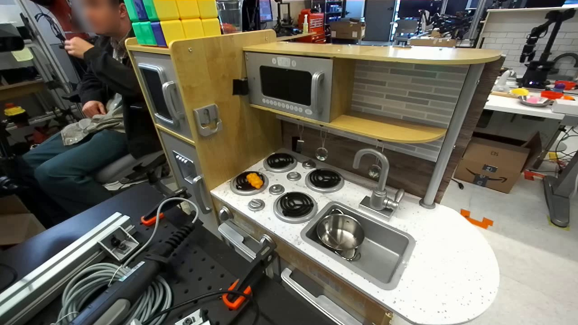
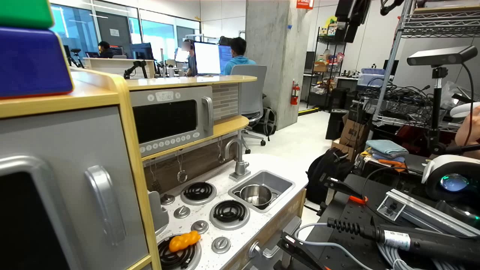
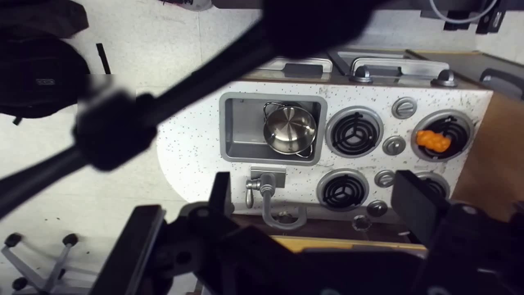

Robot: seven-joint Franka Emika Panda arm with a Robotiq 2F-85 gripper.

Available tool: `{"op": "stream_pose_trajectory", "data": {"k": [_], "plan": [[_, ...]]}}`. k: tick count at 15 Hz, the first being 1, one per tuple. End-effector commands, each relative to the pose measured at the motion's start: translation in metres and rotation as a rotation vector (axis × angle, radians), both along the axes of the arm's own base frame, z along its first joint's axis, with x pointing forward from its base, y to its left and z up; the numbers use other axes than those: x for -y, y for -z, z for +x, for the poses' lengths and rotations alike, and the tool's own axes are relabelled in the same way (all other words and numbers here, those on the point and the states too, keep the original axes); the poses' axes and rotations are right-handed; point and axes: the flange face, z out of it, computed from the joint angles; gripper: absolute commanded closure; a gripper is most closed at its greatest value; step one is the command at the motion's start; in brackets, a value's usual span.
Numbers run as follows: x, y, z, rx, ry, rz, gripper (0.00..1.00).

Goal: Put the orange object in the pot in the sink

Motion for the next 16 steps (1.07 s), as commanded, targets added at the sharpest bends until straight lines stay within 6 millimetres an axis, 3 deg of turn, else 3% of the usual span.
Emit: {"op": "stream_pose_trajectory", "data": {"k": [1,10,16], "plan": [[0.001,0.011,-0.017,-0.005,-0.199,0.019,0.00],[0.024,0.017,-0.018,-0.035,-0.673,0.039,0.00],[0.014,0.026,-0.023,-0.045,-0.974,0.072,0.00]]}}
